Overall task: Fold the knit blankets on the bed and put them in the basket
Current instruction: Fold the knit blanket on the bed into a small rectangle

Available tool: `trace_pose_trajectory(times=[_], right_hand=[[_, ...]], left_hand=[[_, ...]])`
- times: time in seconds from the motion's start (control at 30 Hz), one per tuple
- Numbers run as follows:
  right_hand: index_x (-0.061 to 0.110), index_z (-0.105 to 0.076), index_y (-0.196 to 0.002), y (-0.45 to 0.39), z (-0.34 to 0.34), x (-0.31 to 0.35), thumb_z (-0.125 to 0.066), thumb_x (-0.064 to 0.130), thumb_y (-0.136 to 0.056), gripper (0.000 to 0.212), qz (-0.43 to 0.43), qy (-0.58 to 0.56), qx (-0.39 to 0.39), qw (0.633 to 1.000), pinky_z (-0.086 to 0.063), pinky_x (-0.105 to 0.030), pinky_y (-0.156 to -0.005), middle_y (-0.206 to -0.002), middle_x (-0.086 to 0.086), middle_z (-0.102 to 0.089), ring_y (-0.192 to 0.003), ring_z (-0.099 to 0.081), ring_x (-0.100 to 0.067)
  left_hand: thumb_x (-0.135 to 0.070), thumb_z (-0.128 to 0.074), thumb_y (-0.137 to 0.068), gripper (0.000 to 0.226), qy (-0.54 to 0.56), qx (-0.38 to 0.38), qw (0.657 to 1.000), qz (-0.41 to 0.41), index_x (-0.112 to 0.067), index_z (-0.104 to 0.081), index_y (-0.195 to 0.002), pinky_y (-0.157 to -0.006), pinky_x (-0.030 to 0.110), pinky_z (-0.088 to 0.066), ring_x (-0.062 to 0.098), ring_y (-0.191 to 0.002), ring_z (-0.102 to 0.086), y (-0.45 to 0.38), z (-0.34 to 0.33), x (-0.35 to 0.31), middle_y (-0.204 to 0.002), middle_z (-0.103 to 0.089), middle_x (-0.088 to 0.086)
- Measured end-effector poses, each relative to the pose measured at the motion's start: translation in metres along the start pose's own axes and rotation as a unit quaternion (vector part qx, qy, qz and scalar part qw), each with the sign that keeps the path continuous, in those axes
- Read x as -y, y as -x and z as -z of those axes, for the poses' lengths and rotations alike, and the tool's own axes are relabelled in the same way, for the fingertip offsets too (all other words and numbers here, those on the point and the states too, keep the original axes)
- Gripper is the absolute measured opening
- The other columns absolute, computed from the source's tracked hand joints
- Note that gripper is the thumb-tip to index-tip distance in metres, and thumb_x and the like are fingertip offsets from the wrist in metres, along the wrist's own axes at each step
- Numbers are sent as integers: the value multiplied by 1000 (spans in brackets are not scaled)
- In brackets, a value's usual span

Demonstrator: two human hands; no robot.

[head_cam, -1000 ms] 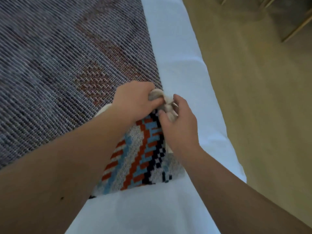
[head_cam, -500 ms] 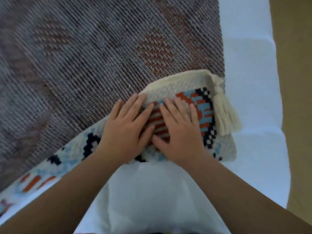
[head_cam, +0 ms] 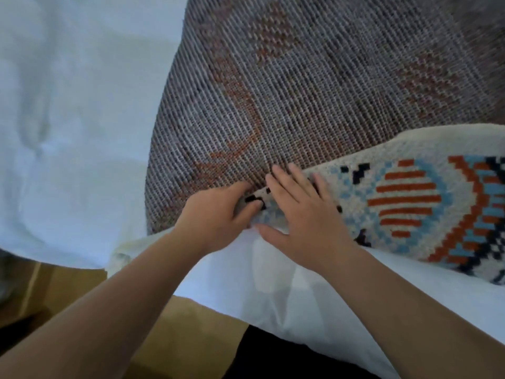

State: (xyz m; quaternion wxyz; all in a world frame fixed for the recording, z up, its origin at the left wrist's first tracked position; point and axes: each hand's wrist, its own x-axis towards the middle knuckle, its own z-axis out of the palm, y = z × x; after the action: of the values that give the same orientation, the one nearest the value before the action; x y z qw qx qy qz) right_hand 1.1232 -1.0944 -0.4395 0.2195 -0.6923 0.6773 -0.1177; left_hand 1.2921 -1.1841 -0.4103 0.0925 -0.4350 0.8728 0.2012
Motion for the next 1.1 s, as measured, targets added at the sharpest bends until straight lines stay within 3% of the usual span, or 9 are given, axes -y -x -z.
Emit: trace_pose_trajectory(times=[0.17, 0.37, 0.53, 0.7, 0.77, 0.83, 0.93, 1.0, 1.1], right_hand=[[9, -40, -149, -17, -7, 37, -30, 62, -92, 78, 57, -8, 24, 998, -3, -48, -117, -157, -6, -38, -148, -27, -26], [9, -45, -146, -39, -16, 71, -27, 63, -92, 78, 69, -24, 56, 996, -12, -47, -120, -152, -5, -46, -144, -35, -25], [17, -39, -150, -62, -32, 98, -24, 74, -84, 89, 74, -4, 147, 986, -14, -40, -120, -155, 5, -41, -144, -33, -19], [37, -61, -124, -98, -33, 129, -36, 76, -83, 62, -62, -104, 172, 978, -48, -36, -88, -108, 12, -70, -98, -62, -11], [31, -65, -99, -120, -14, 132, -44, 70, -87, 47, -140, -235, 215, 938, -51, -40, -69, -77, 5, -67, -69, -61, -15], [18, -62, -83, -145, 6, 130, -52, 57, -93, 41, -178, -313, 216, 908, -47, -40, -63, -63, 2, -58, -58, -53, -19], [20, -59, -71, -184, 35, 121, -64, 40, -91, 29, -195, -281, 106, 934, -39, -31, -55, -55, 10, -49, -52, -44, -8], [25, -60, -76, -210, 53, 113, -65, 39, -90, 20, -176, -154, -35, 972, -40, -31, -58, -64, 10, -55, -60, -49, -9], [25, -63, -85, -248, 71, 93, -63, 38, -90, 14, -131, 11, -191, 973, -41, -36, -71, -76, 11, -56, -74, -55, -17]], left_hand=[[-65, -29, -91, 59, 47, -1, 996, 70, -25, -59, -120, -71, 39, -53, 26, -84, -68, 31, 3, 36, -92, -74, 0], [-64, -27, -95, 50, 40, 77, 986, 144, -25, -57, -85, -65, 35, -46, 23, -77, -62, 45, 3, 78, -76, -64, -3], [-62, -36, -96, 46, 58, 122, 986, 95, -24, -52, -77, -59, 32, -37, 19, -68, -57, 51, 0, 113, -66, -55, -8], [-67, -39, -91, 44, -15, 33, 999, 0, -25, -45, -78, -57, 31, -30, 14, -63, -46, 19, 48, 157, -62, -47, -10], [-66, -35, -90, 42, -54, -41, 994, -80, -26, -43, -79, -50, 30, -24, 16, -60, -51, -3, 73, 169, -65, -53, -9], [-60, -35, -91, 38, -74, -105, 978, -162, -25, -40, -78, -48, 28, -14, 19, -56, -52, -29, 95, 177, -64, -55, -8], [-56, -39, -92, 36, -100, -134, 957, -237, -22, -44, -80, -58, 30, -25, 22, -63, -53, -73, 119, 184, -70, -58, -5], [-55, -40, -93, 36, -114, -154, 948, -253, -21, -48, -85, -67, 32, -25, 22, -70, -53, -101, 134, 183, -78, -59, -3], [-52, -38, -94, 36, -132, -183, 946, -231, -19, -51, -96, -72, 35, -24, 23, -81, -52, -146, 148, 179, -90, -59, 0]])
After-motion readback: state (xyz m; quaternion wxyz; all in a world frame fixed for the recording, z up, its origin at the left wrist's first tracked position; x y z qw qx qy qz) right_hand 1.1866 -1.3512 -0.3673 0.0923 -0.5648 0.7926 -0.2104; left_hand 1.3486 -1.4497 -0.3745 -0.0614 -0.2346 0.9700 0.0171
